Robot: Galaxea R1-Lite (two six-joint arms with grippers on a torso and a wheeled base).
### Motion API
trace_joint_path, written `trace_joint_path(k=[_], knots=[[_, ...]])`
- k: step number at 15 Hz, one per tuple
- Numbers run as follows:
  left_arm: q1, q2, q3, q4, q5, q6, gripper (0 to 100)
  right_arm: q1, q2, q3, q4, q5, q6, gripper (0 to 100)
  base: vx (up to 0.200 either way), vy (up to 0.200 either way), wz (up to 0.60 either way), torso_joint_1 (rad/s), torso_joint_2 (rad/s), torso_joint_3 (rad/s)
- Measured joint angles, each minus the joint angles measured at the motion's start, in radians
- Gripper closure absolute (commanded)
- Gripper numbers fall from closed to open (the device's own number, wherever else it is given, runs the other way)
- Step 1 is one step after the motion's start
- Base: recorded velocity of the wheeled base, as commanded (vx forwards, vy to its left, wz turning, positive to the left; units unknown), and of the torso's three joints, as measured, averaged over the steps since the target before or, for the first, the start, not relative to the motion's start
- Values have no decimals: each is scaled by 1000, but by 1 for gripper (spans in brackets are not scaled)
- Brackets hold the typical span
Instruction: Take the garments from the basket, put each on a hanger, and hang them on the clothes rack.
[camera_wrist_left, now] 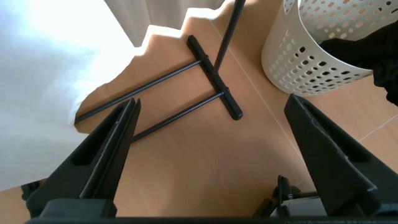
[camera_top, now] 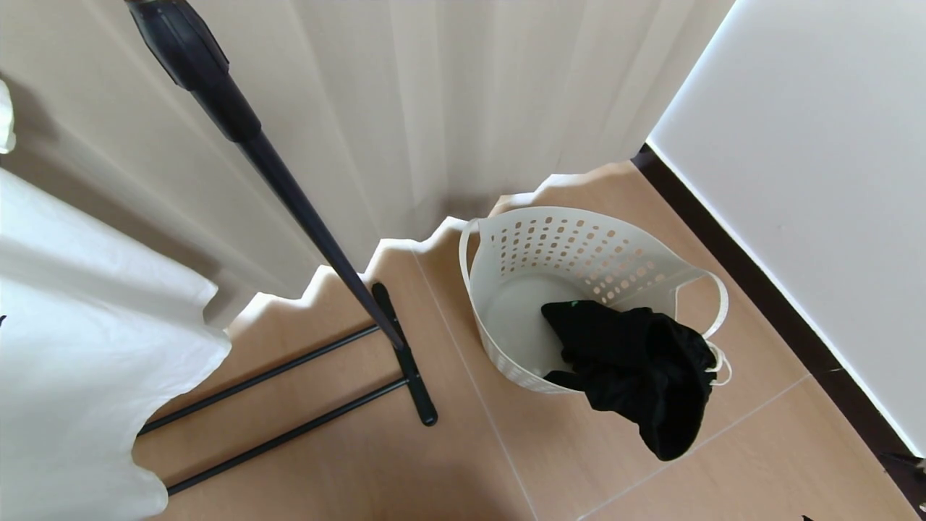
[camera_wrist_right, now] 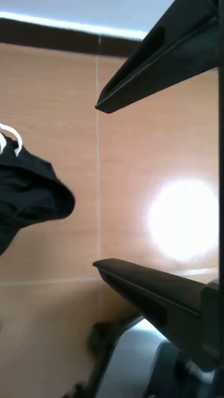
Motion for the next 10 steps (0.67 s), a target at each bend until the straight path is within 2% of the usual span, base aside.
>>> trace_joint_path(k=[3,5,10], knots=[[0,0,0,0,0,0,0,6,236,-127,-22,-23,-180,0,0,0,0,0,0,0],[0,0,0,0,0,0,0,23,398,-226,-88,-53,-257,0,0,0,0,0,0,0],[1,0,0,0,0,0,0,102,729,-405,-318,-254,-332,0,0,0,0,0,0,0]])
